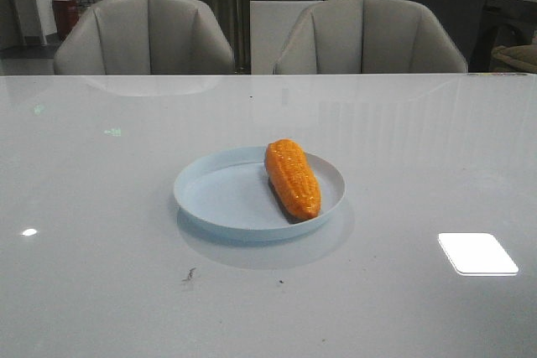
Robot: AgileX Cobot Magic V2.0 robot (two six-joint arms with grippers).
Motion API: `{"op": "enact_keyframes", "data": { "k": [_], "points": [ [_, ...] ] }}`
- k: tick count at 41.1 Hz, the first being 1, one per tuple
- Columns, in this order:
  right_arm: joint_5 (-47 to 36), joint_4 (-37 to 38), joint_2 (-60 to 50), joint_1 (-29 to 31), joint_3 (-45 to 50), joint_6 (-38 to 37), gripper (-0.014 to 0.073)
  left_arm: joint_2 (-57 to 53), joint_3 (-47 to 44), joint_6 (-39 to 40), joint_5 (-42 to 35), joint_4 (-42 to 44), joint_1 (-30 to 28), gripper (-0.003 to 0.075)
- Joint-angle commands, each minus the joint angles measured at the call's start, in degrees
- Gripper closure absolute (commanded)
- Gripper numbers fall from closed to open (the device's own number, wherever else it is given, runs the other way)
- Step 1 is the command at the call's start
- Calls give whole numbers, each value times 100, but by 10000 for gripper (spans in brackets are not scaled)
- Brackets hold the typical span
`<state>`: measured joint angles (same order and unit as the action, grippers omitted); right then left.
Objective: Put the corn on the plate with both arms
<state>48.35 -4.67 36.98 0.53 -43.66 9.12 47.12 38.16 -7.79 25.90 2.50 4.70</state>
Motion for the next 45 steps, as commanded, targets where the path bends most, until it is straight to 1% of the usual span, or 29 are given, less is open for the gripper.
{"op": "enact_keyframes", "data": {
  "k": [1,18,23,26,27,35,36,37,40,45],
  "points": [
    [-397,-20,-7,14,-142,-1,52,-20,155,66,-415,1,-2,267],
    [-397,-20,-7,14,-142,-1,52,-20,155,66,-415,-9,-2,267],
    [-397,-20,-7,14,-142,-1,52,-116,155,66,-479,-9,98,275],
    [-397,-20,-7,14,-142,-1,52,-322,155,66,-492,-9,111,333],
    [-397,-20,-7,14,-142,-1,52,-417,155,66,-492,-9,111,376],
    [-397,-20,-7,14,-142,-1,52,-1293,112,66,-557,-9,111,629],
    [-397,-20,-7,14,-142,-1,52,-1462,50,66,-604,-9,111,638],
    [-397,-20,-7,14,-142,-1,52,-1595,-14,66,-719,-9,111,627],
    [-397,-20,-7,14,-142,-1,52,-2085,-349,66,-1202,-9,111,624],
    [-397,-20,-7,14,-142,-1,52,-3039,-1230,76,-2303,-9,111,624]
  ]
}}
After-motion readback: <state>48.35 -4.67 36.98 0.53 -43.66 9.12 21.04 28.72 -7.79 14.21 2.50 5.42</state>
